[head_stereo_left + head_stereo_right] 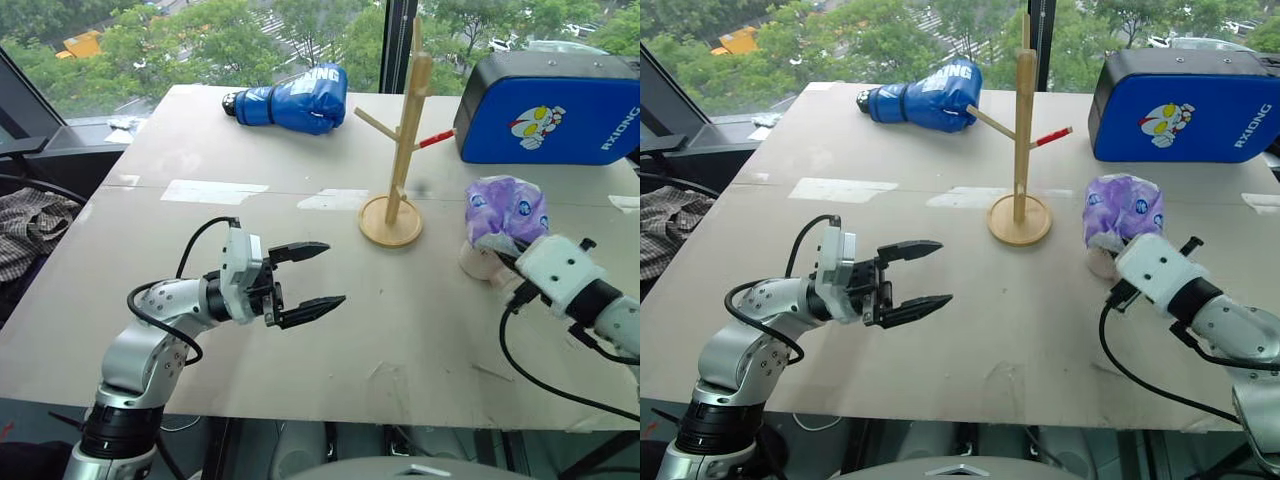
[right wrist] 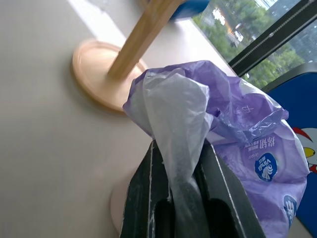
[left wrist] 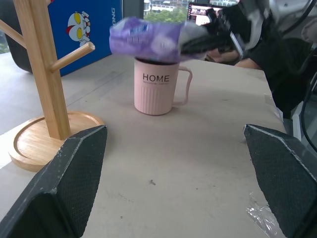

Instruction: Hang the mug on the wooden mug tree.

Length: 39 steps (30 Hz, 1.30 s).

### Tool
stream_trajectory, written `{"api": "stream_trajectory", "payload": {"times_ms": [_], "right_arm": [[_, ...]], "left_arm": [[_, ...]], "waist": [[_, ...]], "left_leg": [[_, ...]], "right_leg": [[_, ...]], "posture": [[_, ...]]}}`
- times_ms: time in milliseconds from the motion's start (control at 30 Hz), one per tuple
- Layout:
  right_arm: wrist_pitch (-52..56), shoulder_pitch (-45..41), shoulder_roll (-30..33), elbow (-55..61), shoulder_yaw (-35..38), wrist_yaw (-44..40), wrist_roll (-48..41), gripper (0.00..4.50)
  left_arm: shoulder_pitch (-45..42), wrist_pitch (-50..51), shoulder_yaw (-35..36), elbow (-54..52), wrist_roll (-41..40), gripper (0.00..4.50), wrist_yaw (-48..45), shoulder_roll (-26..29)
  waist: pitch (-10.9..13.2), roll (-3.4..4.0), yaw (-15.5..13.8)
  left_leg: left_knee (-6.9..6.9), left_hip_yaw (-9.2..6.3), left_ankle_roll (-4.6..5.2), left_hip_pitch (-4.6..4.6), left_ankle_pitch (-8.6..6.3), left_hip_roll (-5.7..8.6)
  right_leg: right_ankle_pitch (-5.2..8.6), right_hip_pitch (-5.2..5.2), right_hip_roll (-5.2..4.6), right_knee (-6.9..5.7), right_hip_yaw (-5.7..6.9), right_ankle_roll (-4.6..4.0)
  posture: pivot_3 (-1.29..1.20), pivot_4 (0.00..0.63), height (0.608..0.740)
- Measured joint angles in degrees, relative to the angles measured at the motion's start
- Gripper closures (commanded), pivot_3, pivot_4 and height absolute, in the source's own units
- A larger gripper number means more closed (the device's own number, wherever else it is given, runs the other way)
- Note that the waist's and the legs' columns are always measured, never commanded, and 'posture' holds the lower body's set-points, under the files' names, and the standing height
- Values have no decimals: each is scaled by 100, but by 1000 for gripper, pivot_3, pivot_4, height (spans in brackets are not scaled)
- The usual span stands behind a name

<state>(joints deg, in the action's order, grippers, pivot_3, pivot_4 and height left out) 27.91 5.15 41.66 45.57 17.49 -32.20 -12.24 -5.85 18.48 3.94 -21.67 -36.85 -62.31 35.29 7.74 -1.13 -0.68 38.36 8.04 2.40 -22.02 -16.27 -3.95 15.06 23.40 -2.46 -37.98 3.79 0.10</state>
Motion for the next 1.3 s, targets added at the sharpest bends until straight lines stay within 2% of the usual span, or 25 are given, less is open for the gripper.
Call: {"api": "stream_trajectory", "payload": {"times_ms": [100,233,333,433,567,667,733,800,867,967,1067,1100,1300], "right_arm": [[183,-187,96,-55,1009,-98,-439,4476],[144,-20,607,-827,1687,-146,-79,4476],[0,127,754,-1560,1619,-134,291,4476],[-384,105,768,-2679,1097,-169,597,4476],[-1000,-123,760,-4002,267,-262,960,2968],[-1266,-141,873,-4307,85,-252,1215,1604],[-1080,131,988,-3990,346,-283,1207,715],[-317,497,759,-3156,999,-436,652,715],[655,937,286,-1869,1703,-641,-426,715],[1363,1292,-122,-537,1772,-625,-1206,715],[1757,1065,-868,73,944,359,-975,715],[1905,963,-1122,140,438,774,-810,715],[2243,429,-1885,-90,-779,2044,-69,715]], "left_arm": [[-40,-24,-8,18,-16,0,-39,-45],[-214,-26,-39,130,-40,0,-64,-129],[-305,-27,-90,179,-39,0,-60,-193],[-332,-26,-222,194,-39,0,-47,-237],[-471,-11,-235,192,-44,0,-1,-255],[-532,3,-240,192,-45,0,7,-255],[-573,21,-270,192,-45,0,7,-261],[-581,21,-275,198,-43,0,7,-258],[-608,19,-290,207,-41,0,9,-293],[-619,19,-295,210,-42,0,9,-303],[-619,35,-300,211,-44,0,1,-297],[-617,49,-306,211,-44,0,-7,-288],[-637,95,-303,229,-46,0,-109,-184]], "waist": [[0,0,-20],[0,0,-17],[-1,0,2],[-1,0,45],[3,9,93],[9,30,108],[9,31,88],[8,32,23],[8,32,-10],[8,31,16],[0,5,76],[1,8,93],[-1,6,123]], "left_leg": [[0,-1,1,-1,0,3],[0,-2,1,-1,0,8],[0,0,1,2,0,8],[-1,0,0,7,0,8],[-1,-1,-1,6,1,6],[0,4,-1,6,1,6],[-2,4,-2,4,2,5],[-1,2,-13,4,8,-7],[-4,-9,-20,5,9,-12],[-4,-12,-23,8,6,-12],[-3,-17,-23,9,5,-10],[-3,-16,-22,11,5,-2],[-1,-20,-22,10,6,1]], "right_leg": [[0,-2,2,2,3,0],[0,-2,0,1,2,0],[0,-2,2,0,-1,0],[0,-2,10,-2,-10,0],[0,-1,11,-4,-11,0],[0,-1,8,-3,-17,1],[0,-1,7,-3,-15,2],[1,-2,5,-1,-13,3],[2,-2,7,1,-15,3],[1,-2,8,0,-19,3],[3,-2,8,-1,-19,6],[4,-1,2,-5,-20,9],[0,0,19,-10,-19,1]], "posture": [[0,150,733],[0,150,733],[0,150,733],[0,150,733],[0,150,733],[0,150,733],[0,150,733],[0,150,733],[0,150,733],[0,150,733],[0,150,733],[0,150,733],[0,150,733]]}}
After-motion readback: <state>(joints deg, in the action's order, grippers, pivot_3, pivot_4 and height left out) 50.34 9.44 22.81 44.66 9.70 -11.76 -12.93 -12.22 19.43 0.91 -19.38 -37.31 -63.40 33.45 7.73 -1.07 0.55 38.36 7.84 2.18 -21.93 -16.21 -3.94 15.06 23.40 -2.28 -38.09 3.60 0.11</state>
